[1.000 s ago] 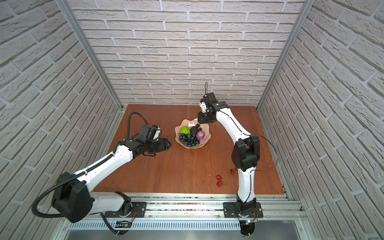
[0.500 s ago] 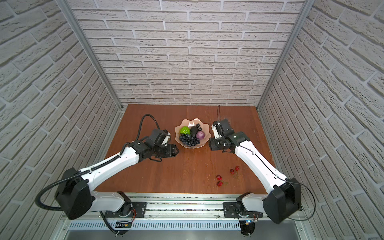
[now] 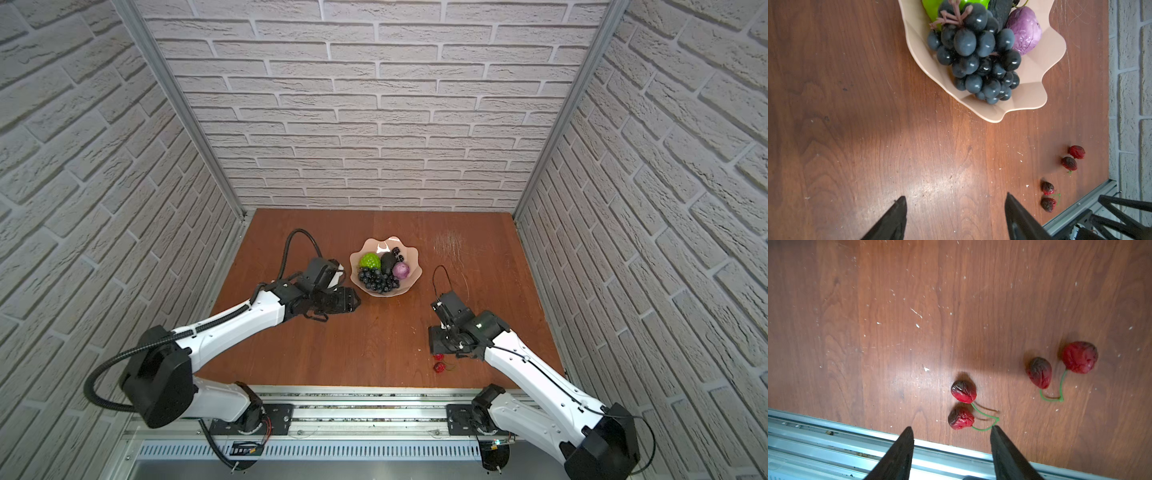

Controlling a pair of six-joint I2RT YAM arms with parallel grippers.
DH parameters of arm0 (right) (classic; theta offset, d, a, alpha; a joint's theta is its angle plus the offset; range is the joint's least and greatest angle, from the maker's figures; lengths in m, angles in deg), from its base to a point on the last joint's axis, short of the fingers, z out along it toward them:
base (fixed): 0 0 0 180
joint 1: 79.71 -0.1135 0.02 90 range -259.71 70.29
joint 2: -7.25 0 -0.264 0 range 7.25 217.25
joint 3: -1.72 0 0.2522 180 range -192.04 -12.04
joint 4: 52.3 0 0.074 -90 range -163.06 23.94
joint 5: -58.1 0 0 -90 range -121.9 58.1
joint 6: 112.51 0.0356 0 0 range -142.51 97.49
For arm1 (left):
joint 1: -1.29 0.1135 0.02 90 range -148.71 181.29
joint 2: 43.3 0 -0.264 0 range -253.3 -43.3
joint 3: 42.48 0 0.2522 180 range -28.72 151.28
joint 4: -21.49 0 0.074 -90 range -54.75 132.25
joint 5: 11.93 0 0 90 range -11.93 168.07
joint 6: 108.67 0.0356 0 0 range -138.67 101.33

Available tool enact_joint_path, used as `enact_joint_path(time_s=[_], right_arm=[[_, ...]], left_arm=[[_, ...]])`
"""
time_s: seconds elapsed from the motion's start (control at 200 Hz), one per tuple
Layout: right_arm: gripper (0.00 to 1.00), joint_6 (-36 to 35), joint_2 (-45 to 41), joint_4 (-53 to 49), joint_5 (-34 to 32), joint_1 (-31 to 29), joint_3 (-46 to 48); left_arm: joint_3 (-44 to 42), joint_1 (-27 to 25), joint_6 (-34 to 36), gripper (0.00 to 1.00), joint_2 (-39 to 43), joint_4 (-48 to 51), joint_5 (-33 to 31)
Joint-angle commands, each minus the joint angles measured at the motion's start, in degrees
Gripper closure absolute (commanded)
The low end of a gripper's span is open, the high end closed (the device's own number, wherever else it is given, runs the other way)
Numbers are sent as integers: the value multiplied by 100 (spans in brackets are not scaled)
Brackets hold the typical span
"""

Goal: Place and organize the fake fruits in the fruit bowl
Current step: 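Move the right gripper back to the red cherry pairs near the table edge, then grasp the stem of a red cherry pair with the right gripper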

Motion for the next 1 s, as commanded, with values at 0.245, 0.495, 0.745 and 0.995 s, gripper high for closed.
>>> enact_joint_path(time_s=[0.245,0.495,0.745,0.995], right_arm=[[30,921,-406,161,911,676,722],[28,1376,-938,-42,1307,1388,1192],[30,1904,-1186,581,2031,1985,1953],[32,1674,-1348,513,2227,2498,2078]], left_arm=[[308,-135,173,26,-147,-417,-326],[-11,-129,202,26,114,-889,-214],[-38,-108,254,26,248,-901,-139],[-35,-102,221,26,321,-868,-164]])
